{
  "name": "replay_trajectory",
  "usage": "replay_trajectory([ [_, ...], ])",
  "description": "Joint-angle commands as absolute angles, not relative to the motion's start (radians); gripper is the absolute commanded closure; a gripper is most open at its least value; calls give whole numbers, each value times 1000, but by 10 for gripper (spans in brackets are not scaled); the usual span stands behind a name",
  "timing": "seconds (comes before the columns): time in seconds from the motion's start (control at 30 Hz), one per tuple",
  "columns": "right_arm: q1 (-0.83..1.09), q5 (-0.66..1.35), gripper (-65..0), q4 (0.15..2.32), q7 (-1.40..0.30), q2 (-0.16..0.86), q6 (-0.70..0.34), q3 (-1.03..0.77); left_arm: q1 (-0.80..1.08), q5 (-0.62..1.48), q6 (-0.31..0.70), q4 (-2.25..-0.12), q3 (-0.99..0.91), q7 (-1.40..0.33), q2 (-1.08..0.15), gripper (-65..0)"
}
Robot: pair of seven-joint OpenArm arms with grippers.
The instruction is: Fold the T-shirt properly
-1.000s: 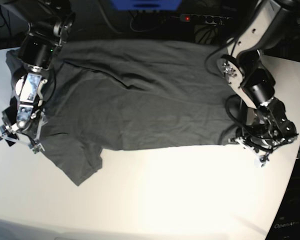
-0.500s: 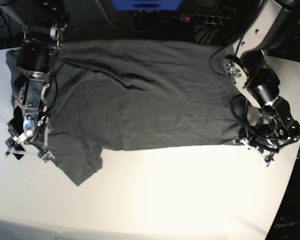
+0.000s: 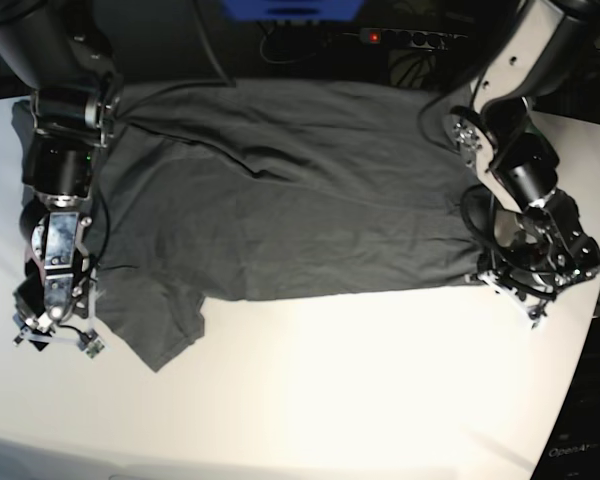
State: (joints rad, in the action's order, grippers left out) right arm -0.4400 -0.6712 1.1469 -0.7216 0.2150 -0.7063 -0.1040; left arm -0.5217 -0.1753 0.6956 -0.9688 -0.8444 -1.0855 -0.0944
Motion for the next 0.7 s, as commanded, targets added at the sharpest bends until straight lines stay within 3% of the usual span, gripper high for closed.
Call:
replay_trajectory([
  [0.0, -476, -674, -444, 1167, -717, 220, -698, -107, -553, -165, 698, -986, -840, -1073, -104, -24],
  [0.17, -522, -676, -443, 1171, -753, 174, -698, -151, -553, -165, 698, -986, -839, -1073, -104, -24],
  [0.43, -673, -674, -447, 1156, -865, 110, -698, -414, -552, -165, 698, -986, -839, -1072, -104, -24],
  [0.67, -748, -673, -444, 918, -911, 134, -698, -417, -555, -165, 698, -986, -839, -1076, -104, -24],
])
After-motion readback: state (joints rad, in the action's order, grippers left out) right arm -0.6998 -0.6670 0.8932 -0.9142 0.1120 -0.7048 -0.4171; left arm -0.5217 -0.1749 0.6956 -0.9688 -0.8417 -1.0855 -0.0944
